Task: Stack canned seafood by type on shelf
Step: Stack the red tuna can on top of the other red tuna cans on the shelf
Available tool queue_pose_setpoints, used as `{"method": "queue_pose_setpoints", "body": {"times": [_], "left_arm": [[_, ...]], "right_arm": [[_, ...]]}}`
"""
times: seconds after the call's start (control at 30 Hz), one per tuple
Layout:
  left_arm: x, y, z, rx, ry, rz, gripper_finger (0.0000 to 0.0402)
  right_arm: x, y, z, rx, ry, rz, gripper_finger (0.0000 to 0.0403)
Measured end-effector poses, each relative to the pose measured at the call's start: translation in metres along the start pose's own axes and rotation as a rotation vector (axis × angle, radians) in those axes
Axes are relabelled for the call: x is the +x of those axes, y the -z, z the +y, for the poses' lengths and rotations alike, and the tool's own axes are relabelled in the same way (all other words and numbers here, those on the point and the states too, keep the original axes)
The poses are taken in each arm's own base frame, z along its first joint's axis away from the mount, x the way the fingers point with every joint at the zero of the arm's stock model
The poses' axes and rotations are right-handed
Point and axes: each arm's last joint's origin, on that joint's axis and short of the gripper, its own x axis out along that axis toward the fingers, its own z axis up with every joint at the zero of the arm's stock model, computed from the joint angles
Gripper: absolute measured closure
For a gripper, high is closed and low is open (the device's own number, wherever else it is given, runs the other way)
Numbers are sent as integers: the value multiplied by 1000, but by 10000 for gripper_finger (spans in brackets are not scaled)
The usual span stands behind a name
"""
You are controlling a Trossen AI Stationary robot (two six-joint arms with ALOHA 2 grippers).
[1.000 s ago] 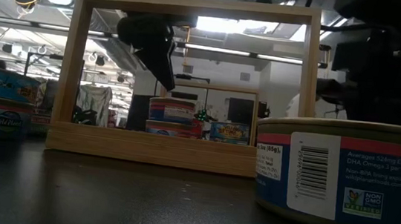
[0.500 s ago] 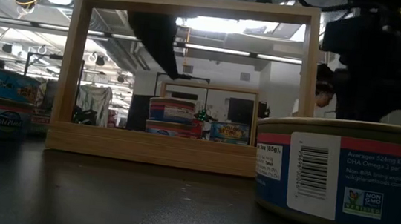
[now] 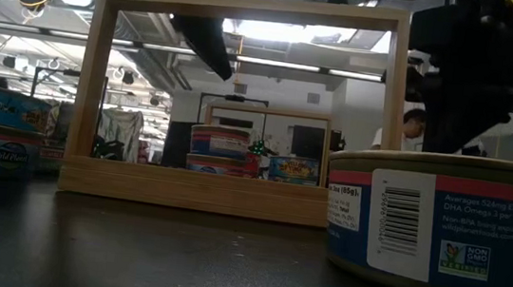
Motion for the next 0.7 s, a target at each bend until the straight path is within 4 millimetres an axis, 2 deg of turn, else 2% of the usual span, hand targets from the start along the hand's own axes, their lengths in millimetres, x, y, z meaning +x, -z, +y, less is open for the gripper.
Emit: {"method": "queue_pose_setpoints", "body": {"times": [0.4,0.7], "left_arm": [[-1,-2,0,30,0,-22,274],[1,-11,-1,73,0,-108,274]], "right_arm": [[-14,-5,-7,-21,64,52,403],[-13,-4,-26,-2,85,61,403]]}}
